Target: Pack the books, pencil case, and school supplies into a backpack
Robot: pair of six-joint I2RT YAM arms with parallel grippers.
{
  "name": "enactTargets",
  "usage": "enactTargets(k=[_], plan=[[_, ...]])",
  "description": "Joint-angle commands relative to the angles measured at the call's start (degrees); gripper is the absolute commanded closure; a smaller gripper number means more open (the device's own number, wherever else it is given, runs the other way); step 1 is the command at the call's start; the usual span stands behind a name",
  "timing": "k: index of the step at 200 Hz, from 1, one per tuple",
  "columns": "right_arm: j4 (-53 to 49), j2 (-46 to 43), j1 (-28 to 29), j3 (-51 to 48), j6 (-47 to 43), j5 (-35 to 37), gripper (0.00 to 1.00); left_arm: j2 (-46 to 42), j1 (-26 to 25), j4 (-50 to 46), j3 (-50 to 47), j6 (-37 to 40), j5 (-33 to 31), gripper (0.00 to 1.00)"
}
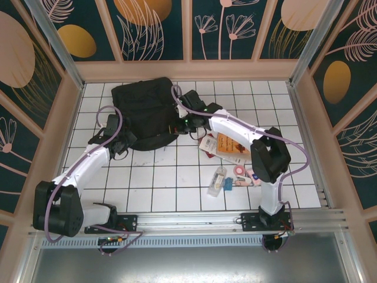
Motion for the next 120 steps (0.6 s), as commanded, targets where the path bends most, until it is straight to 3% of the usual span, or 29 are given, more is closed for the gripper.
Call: enactTargets(k=[1, 66, 90, 104, 120], plan=[[-1.6, -3.7, -2.3, -1.3, -2.4, 1.3, 1.0, -1.2, 0.6, -2.9, 1.2, 3.0, -4.6, 1.0], [2.4, -6.7, -1.2, -4.7, -1.7, -2.4, 1.0, -0.4, 0.6, -5.1, 4.8, 8.6, -9.5, 1.0], [1.2, -5.4, 0.5, -3.7, -0.9, -1.9, 1.0, -1.0, 0.6, -4.9, 5.3, 9.3, -8.4, 1.0], [2.3, -4.9, 0.6, -4.1, 0.7, -2.8, 0.75, -1.3, 0.6, -4.4, 4.9, 9.2, -6.8, 1.0], [4.7, -4.4, 0.7, -4.9, 2.9, -4.8, 0.53, -1.3, 0.6, -3.4, 4.0, 8.6, -4.9, 1.0]])
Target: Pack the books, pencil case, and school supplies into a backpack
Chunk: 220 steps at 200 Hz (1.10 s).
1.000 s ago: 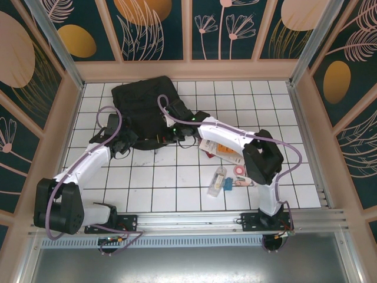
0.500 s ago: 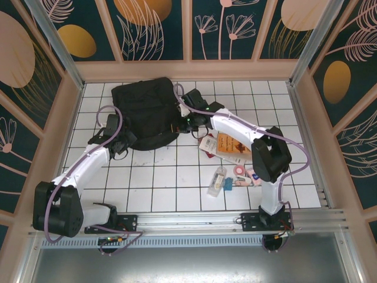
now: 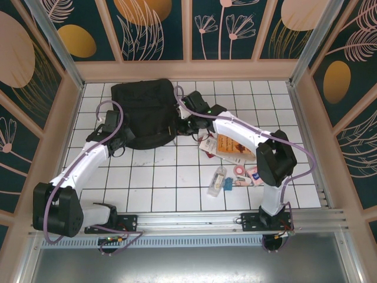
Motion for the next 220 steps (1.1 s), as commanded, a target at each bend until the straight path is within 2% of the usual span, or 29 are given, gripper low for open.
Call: enactTargets(k=[1, 36, 48, 62, 77, 96, 108, 131, 175, 220], plan=[[3.0, -0.6, 0.1, -1.1, 2.7, -2.6, 0.53, -1.1, 0.5, 0.1, 0.2, 1.3, -0.5, 1.0], [7.0, -0.2, 0.6, -2.7, 6.7, -3.8, 0.26, -1.3, 0.6, 0.8, -0.7, 0.8, 0.3, 1.0], [7.4, 0.3, 0.7, -2.6, 7.5, -3.9, 0.23, -1.5, 0.5, 0.8, -0.7, 0.7, 0.6, 1.0], [6.9, 0.9, 1.1, -1.7, 7.6, -3.6, 0.22, -1.6, 0.5, 0.8, -0.7, 0.7, 0.8, 1.0], [6.0, 1.2, 1.4, -0.8, 7.5, -2.3, 0.28, -1.6, 0.5, 0.9, -0.8, 0.5, 0.9, 1.0], [2.1, 0.4, 1.5, 0.4, 6.3, 3.5, 0.35, -1.5, 0.6, 0.9, -0.9, 0.6, 0.6, 1.0], [1.2, -1.7, 0.3, -1.4, 6.7, 6.1, 0.38, -1.6, 0.5, 0.8, -0.9, 0.6, 0.3, 1.0], [2.7, -7.2, -3.0, -7.2, 7.2, 6.9, 0.39, -1.7, 0.5, 0.8, -1.1, 0.7, 0.0, 1.0], [2.2, -12.7, -4.6, -9.8, 4.6, 5.0, 0.33, -1.5, 0.5, 1.2, -1.2, 0.5, 0.4, 1.0], [0.6, -13.8, -4.5, -6.0, 3.7, 3.3, 0.14, -1.1, 0.5, 1.3, -1.2, 0.4, 0.6, 1.0]])
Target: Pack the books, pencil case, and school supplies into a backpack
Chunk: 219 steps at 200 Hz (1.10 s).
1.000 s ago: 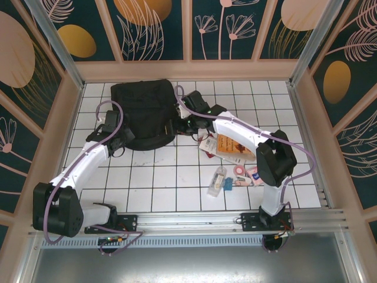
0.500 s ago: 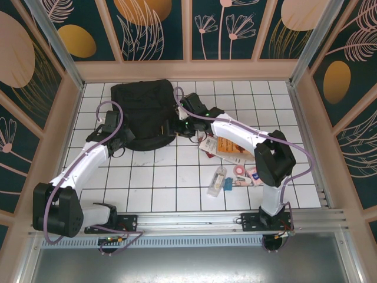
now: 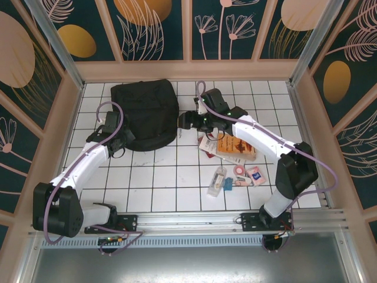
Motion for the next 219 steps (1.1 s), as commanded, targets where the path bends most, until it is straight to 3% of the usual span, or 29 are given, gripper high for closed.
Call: enactTargets(k=[1, 20, 53, 99, 117, 143, 174, 219], plan=[[-1.6, -1.1, 0.2, 3.1, -1.2, -1.1, 0.14, -1.0, 0.5, 1.2, -0.5, 0.4, -0.4, 1.0], [-2.5, -1.4, 0.2, 4.2, -1.6, 0.3, 0.1, -1.1, 0.5, 1.2, -0.5, 0.4, -0.3, 1.0], [-4.8, -1.8, -0.7, 6.2, -2.6, 4.5, 0.14, -1.2, 0.5, 0.9, -0.4, 0.7, -0.7, 1.0], [-2.4, -14.9, -12.5, -0.9, -0.9, 1.7, 0.16, -1.4, 0.5, 0.5, -0.1, 1.0, -0.8, 1.0], [-2.3, -17.0, -14.4, -2.3, -1.0, 0.2, 0.17, -1.3, 0.5, 0.4, 0.1, 1.1, -0.8, 1.0], [-1.6, -13.3, -9.6, -2.5, -3.1, -2.7, 0.14, -1.2, 0.5, 0.5, 0.1, 1.2, -0.7, 1.0], [-6.0, 0.7, 1.5, 6.8, -6.1, 2.8, 0.07, -1.1, 0.5, 0.7, -0.1, 1.0, -0.3, 1.0], [-7.5, 16.0, 7.5, 18.6, -5.8, 2.3, 0.07, -1.7, 0.5, 0.7, -0.3, 0.9, 0.1, 1.0]])
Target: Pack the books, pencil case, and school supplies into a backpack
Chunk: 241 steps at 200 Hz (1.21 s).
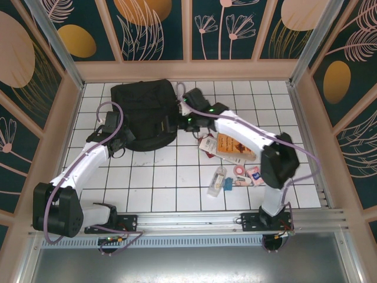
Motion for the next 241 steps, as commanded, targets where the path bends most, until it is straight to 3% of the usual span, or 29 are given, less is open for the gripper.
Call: enactTargets(k=[1, 27, 69, 105, 138, 183, 215, 241], plan=[[-3.0, 3.2, 1.6, 6.8, -1.2, 0.2, 0.07, -1.7, 0.5, 0.7, -0.3, 0.8, -0.2, 1.0], [-5.9, 8.8, 3.1, 13.9, -1.6, 1.2, 0.09, -1.7, 0.5, 0.8, -0.6, 0.8, 0.3, 1.0], [-12.7, 13.1, 5.8, 25.9, -4.9, 9.3, 0.12, -2.5, 0.5, 1.4, -1.5, 0.4, 1.0, 1.0], [-17.5, 20.4, 6.1, 34.7, -5.6, 9.0, 0.27, -4.0, 0.5, 2.2, -3.2, -2.0, 1.2, 1.0], [-18.0, 24.9, 6.8, 36.3, -6.4, 8.9, 0.4, -4.8, 0.5, 4.1, -4.9, -4.0, 2.5, 1.0], [-19.2, 27.2, 9.0, 36.1, -8.2, 10.8, 0.41, -4.9, 0.5, 4.2, -5.1, -4.2, 2.5, 1.0], [-22.0, 29.5, 11.2, 38.2, -9.9, 18.0, 0.42, -5.0, 0.5, 4.4, -5.4, -4.5, 2.2, 1.0], [-25.0, 32.1, 13.6, 40.6, -11.8, 25.1, 0.51, -5.4, 0.5, 5.1, -6.1, -5.8, 2.7, 1.0]])
